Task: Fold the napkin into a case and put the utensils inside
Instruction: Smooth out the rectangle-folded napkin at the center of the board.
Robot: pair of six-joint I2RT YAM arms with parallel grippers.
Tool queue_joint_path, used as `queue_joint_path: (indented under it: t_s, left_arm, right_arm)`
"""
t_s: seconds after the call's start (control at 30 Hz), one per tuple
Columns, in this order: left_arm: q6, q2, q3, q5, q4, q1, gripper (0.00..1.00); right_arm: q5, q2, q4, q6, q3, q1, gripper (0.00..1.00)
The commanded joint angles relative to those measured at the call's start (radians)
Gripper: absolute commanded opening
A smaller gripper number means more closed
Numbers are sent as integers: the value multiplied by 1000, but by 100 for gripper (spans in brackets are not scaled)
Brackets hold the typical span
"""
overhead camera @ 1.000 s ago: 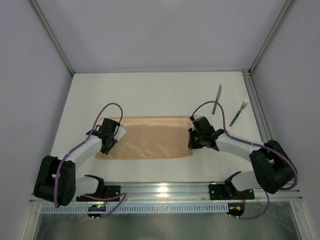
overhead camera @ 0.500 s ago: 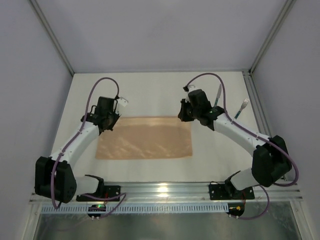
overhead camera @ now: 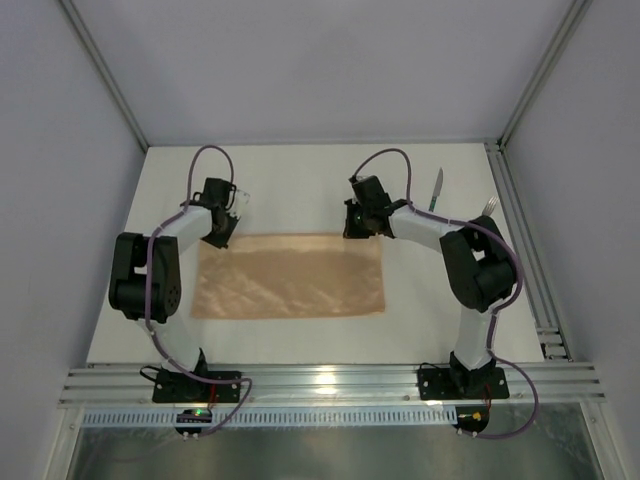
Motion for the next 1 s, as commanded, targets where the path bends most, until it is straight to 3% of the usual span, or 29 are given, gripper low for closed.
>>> queue_joint_path:
  t_s: [0.0, 0.4, 0.6, 0.73, 0.8, 0.97]
  left_arm:
    - [-26, 28, 47, 20, 60, 40, 4]
    - [-29, 119, 50, -18, 75, 66, 4]
    - [-37, 32, 51, 68, 58, 67, 8]
    - [-55, -82, 65, 152, 34, 67, 12]
    - [-64, -93, 79, 137, 21, 66, 13]
    - [-53, -39, 74, 57, 24, 70, 11]
  right_arm:
    - [-12, 34, 76, 63, 25, -61, 4]
    - [-29, 78, 100, 89, 0, -145, 4]
    - [-11, 35, 37, 31, 52, -167, 4]
    - [133, -17, -52, -47, 146, -74, 4]
    - [135, -31, -43, -47, 161, 2, 4]
    - [-81, 35, 144, 106, 174, 114, 4]
